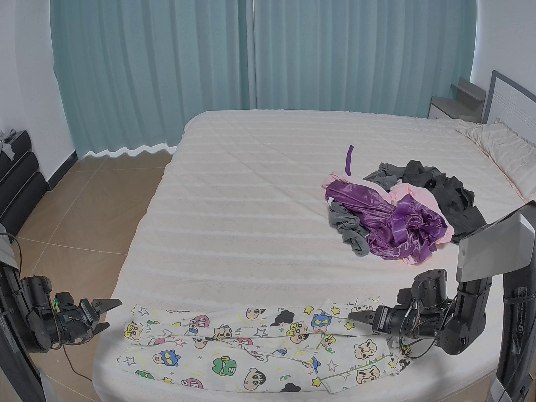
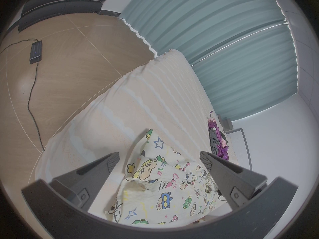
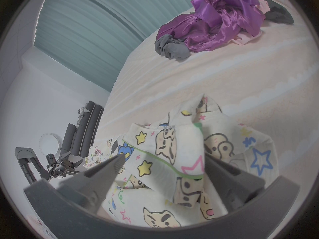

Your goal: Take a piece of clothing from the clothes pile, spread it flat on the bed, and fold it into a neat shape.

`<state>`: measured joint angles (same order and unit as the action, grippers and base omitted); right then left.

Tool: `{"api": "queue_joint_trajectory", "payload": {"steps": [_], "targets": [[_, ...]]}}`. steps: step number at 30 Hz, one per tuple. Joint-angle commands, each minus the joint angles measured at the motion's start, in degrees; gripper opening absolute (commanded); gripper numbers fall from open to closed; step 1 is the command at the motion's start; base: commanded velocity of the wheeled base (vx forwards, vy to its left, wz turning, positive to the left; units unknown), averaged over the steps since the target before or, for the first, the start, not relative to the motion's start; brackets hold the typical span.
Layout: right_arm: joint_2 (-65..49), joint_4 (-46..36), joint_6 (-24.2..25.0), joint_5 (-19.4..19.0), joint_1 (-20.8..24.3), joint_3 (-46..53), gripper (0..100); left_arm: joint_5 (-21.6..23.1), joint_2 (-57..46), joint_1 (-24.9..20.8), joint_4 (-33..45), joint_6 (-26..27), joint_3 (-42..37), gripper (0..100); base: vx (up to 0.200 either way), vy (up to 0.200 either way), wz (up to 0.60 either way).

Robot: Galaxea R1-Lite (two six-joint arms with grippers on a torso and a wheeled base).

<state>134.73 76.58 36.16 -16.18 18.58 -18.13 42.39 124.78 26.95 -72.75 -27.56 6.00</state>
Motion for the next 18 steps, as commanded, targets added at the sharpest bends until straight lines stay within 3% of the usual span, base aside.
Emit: {"api": "queue_joint_trajectory", "payload": {"steps": [1, 11, 18], "targets": [[0.45, -0.03, -0.21, 0.53, 0.14, 0.73, 0, -0.02, -0.33, -0.06, -0.02, 0.05, -0.20, 100, 0.000, 0.000, 0.00], [-4.74, -0.91, -0.83, 0.53, -2.06, 4.68, 0, -0.99, -0.15, -0.23, -0.02, 0.49, -0.37, 100, 0.000, 0.000, 0.00], [-5.36, -3.46, -5.84, 0.44, -4.25, 5.03, 0, -0.99, 0.20, -0.23, -0.02, 1.28, -0.37, 100, 0.000, 0.000, 0.00]]}}
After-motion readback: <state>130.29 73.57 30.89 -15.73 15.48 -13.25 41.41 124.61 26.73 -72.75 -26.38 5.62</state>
